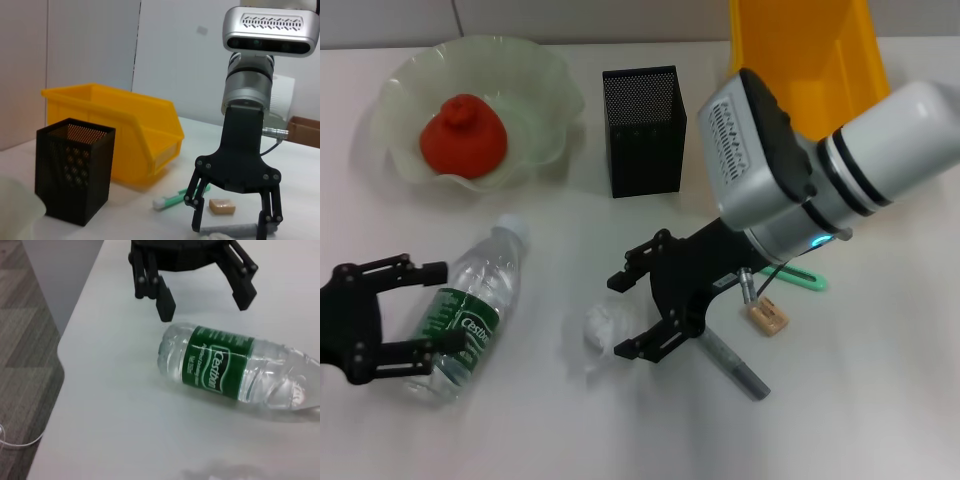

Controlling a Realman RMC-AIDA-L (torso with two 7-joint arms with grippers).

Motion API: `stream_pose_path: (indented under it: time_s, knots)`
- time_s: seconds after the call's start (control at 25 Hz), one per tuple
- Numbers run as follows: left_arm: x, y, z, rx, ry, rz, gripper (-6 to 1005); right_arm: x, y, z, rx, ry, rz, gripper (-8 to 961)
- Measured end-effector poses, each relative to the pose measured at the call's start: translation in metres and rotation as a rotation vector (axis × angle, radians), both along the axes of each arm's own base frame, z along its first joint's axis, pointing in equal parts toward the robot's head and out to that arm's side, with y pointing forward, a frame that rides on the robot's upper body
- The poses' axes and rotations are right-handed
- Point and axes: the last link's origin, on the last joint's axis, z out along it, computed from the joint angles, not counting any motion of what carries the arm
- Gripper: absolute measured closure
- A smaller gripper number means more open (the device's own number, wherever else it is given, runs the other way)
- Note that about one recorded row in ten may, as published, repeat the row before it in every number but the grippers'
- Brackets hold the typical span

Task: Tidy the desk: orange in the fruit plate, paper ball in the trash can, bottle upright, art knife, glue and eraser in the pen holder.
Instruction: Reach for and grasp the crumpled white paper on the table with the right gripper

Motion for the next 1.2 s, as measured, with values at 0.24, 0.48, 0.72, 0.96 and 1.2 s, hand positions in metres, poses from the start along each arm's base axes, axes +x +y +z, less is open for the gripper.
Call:
stream_pose_path:
  time_s: [0.24,0.48,0.72,0.96,1.2]
  knots:
    - [-0.006,-0.005,0.012,0.013,-0.007,0.023,175,0.000,-0.001,-0.007,0.013,0.002,0.005,159]
    - [-0.006,-0.006,0.012,0.014,-0.011,0.019,175,0.003,0.000,-0.012,0.033,-0.014,0.013,159]
    - [-0.004,-0.005,0.012,0.013,-0.013,0.015,175,0.005,0.000,-0.015,0.044,-0.021,0.019,159]
    - [-0.004,-0.004,0.012,0.019,-0.016,0.016,174,0.006,-0.002,-0.017,0.034,-0.023,0.017,159]
    - [-0.004,-0.003,0.013,0.030,-0.019,0.019,174,0.007,-0.004,-0.018,0.030,-0.023,0.026,159]
